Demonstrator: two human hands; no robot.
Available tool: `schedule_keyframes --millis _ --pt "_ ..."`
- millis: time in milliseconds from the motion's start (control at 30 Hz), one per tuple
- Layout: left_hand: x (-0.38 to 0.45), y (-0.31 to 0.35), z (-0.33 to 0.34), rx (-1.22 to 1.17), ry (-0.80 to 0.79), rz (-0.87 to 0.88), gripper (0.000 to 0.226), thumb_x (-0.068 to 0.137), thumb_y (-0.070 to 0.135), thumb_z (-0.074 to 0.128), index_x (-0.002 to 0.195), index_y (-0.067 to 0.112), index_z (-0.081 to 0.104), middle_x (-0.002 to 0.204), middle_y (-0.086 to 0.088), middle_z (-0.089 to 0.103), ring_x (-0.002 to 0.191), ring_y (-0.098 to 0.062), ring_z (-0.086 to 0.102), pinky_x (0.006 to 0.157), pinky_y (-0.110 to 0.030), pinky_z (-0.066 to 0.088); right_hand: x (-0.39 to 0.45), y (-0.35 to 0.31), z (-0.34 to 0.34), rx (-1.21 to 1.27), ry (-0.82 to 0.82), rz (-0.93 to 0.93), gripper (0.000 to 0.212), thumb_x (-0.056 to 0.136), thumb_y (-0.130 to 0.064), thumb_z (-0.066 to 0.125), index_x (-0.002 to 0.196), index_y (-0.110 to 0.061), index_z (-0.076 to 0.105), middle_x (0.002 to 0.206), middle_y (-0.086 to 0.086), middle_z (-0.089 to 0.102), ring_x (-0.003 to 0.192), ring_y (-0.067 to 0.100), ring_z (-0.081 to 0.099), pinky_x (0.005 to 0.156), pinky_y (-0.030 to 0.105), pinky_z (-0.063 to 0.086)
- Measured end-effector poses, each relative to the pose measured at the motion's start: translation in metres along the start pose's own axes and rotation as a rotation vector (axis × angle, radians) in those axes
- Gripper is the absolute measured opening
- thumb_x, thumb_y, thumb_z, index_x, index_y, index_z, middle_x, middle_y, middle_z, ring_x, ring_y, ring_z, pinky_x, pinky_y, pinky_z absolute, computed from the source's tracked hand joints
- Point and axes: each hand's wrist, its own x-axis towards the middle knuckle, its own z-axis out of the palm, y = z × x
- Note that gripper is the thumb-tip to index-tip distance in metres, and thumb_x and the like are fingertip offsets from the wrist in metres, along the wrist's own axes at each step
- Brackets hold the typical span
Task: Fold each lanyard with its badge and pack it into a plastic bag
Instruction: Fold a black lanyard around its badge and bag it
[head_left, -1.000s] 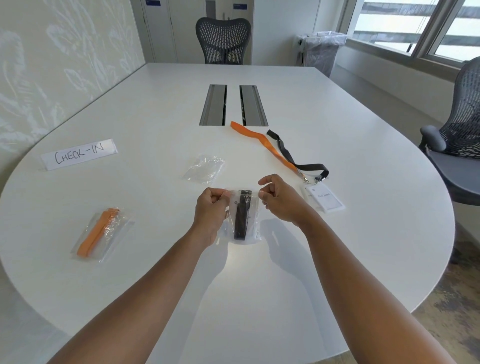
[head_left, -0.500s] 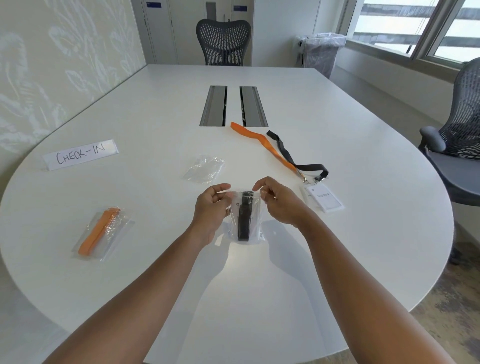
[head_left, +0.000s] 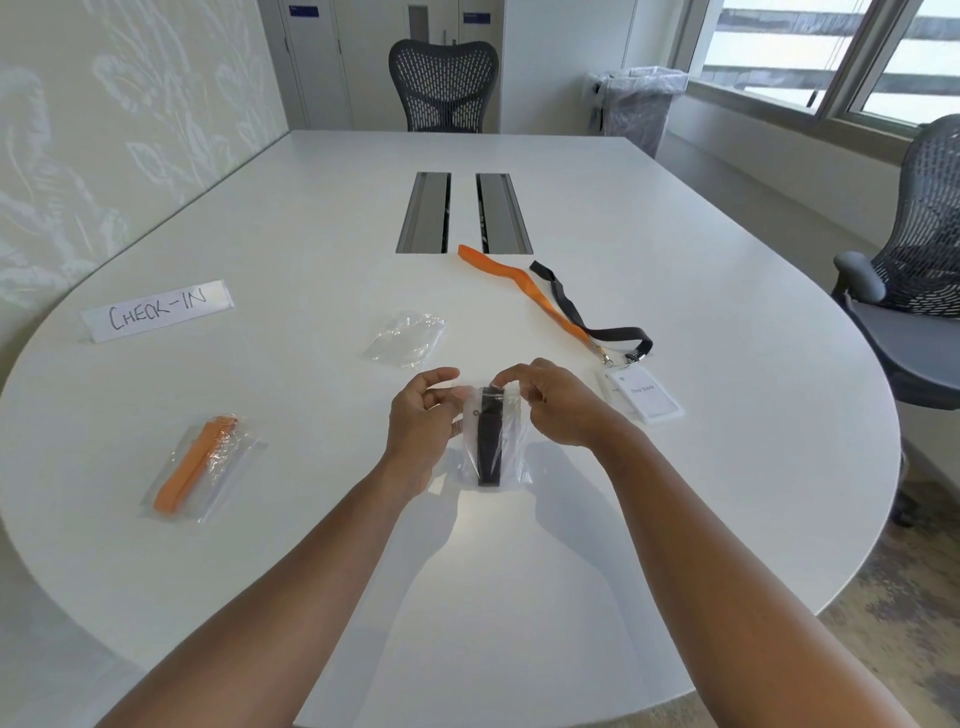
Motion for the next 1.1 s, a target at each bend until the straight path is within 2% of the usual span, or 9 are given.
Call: schedule_keyframes --millis 133,267,400,467,533,633,700,900,1100 --pt "0.0 -0.001 0.002 0.014 0.011 0.01 0.032 0.094 -0.002 0.063 0.118 0.02 0.062 0.101 -0.006 0.072 0.09 -0.013 0.069 0.07 -0.023 0.057 0.001 0.0 0.001 -0.023 -0.024 -0.017 0.058 0.088 0.013 0.036 0.123 -0.026 0.064 0.088 -0.008 0.042 0.079 0.004 0.045 0.072 0.018 0.036" --pt "0.003 0.001 0.003 0.018 0.012 -0.01 0.027 0.095 -0.003 0.061 0.111 0.019 0.066 0.099 -0.001 0.073 0.09 -0.012 0.069 0.07 -0.021 0.056 0.002 0.004 0.004 -0.033 -0.001 -0.038 0.06 0.085 0.015 0.037 0.12 -0.024 0.065 0.086 -0.006 0.041 0.078 0.005 0.045 0.076 0.023 0.038" --pt "0.008 -0.001 0.003 0.038 0.002 -0.064 0.024 0.096 0.0 0.062 0.111 0.019 0.069 0.094 -0.002 0.071 0.089 -0.014 0.068 0.085 -0.029 0.059 0.003 0.005 0.004 -0.006 0.011 -0.048 0.057 0.086 0.013 0.037 0.119 -0.024 0.066 0.085 -0.008 0.042 0.079 0.003 0.045 0.078 0.023 0.038" --pt "0.011 -0.001 0.003 0.032 0.012 -0.081 0.023 0.096 0.003 0.064 0.114 0.017 0.068 0.097 -0.003 0.07 0.089 -0.014 0.067 0.087 -0.03 0.057 0.002 0.006 0.005 0.044 0.028 -0.042 0.053 0.088 0.01 0.037 0.118 -0.024 0.065 0.085 -0.003 0.047 0.08 0.009 0.049 0.076 0.021 0.04" --pt "0.014 0.0 0.002 0.019 0.033 -0.085 0.021 0.097 0.005 0.064 0.113 0.018 0.066 0.1 -0.003 0.069 0.089 -0.013 0.066 0.082 -0.026 0.056 0.002 0.007 0.007 0.167 0.055 0.005 0.044 0.094 0.004 0.038 0.12 -0.022 0.063 0.086 -0.001 0.054 0.078 0.012 0.052 0.072 0.021 0.044" --pt "0.016 0.002 0.002 0.012 0.046 -0.083 0.02 0.098 0.007 0.064 0.115 0.017 0.064 0.099 -0.001 0.068 0.089 -0.013 0.065 0.076 -0.023 0.053 0.003 0.01 0.009 0.351 0.059 0.091 0.026 0.1 -0.011 0.048 0.119 -0.024 0.059 0.083 -0.005 0.058 0.075 0.014 0.056 0.076 0.029 0.051" --pt "0.017 0.002 0.002 0.007 0.042 -0.091 0.021 0.098 0.007 0.063 0.117 0.016 0.064 0.099 0.0 0.068 0.09 -0.013 0.064 0.076 -0.024 0.053 0.004 0.012 0.01 0.37 0.045 0.112 0.019 0.1 -0.018 0.054 0.117 -0.024 0.061 0.085 -0.004 0.06 0.076 0.013 0.058 0.081 0.032 0.053" --pt "0.015 0.004 0.0 -0.016 -0.015 -0.108 0.024 0.099 0.003 0.057 0.113 0.021 0.066 0.103 0.001 0.069 0.094 -0.013 0.065 0.082 -0.029 0.053 0.006 0.017 0.013 0.431 0.135 0.136 0.014 0.096 -0.015 0.062 0.106 -0.024 0.065 0.082 -0.001 0.064 0.072 0.01 0.057 0.073 0.027 0.05" --pt "0.013 0.001 0.0 0.02 -0.12 -0.175 0.015 0.098 0.022 0.066 0.111 0.018 0.071 0.104 0.0 0.071 0.097 -0.016 0.064 0.093 -0.03 0.052 0.006 0.015 0.013 0.478 0.22 0.133 0.014 0.094 -0.015 0.064 0.102 -0.026 0.064 0.081 -0.009 0.065 0.065 0.003 0.061 0.068 0.023 0.048"
